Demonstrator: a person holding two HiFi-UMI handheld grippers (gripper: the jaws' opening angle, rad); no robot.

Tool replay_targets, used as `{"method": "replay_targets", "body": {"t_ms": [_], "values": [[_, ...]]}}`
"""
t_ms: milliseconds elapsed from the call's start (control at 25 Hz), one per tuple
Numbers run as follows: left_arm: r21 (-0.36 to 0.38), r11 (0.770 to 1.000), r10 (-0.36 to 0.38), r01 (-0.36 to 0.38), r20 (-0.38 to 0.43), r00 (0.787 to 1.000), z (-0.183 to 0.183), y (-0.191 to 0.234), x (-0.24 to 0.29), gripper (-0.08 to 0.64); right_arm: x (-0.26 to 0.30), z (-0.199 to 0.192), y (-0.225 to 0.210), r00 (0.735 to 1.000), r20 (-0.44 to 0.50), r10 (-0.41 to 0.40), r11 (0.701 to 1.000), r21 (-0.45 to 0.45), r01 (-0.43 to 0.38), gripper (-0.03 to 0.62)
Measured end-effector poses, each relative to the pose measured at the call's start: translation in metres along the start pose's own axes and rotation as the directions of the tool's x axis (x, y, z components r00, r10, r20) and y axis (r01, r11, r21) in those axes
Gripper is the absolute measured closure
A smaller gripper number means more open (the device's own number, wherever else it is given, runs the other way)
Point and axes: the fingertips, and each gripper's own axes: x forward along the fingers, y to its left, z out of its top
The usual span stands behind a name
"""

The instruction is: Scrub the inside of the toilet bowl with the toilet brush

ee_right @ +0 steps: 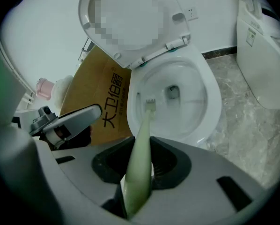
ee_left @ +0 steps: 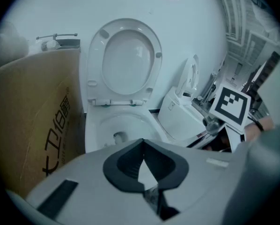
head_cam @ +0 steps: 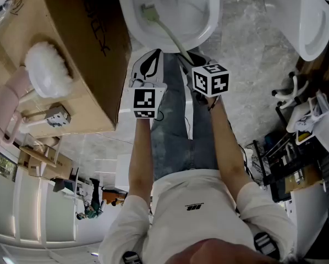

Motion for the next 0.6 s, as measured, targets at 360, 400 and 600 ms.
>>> {"method": "replay_targets", "body": {"t_ms": [360, 400, 600], "values": [[0.007, 1.000, -0.016, 0.016, -0.015, 1.000, -0.001, -0.005, 0.002, 0.551, -0.014, -0.022, -0.005, 0.997, -0.068, -0.041, 0.998, -0.040, 0.039, 0.500], [0.008, 1.000, -0.019, 0.019, -0.017, 1.000, -0.001, -0.006, 0.003, 0.551, -0.015, -0.024, -0.007, 0.996, -0.076, -0.051, 0.998, -0.045, 0.048, 0.500], [0.015, 1.000, -0.027, 0.028, -0.021, 0.999, 0.000, -0.011, 0.007, 0.551, -0.022, -0.029, -0.013, 0.989, -0.112, -0.096, 0.993, -0.082, 0.087, 0.502]]}}
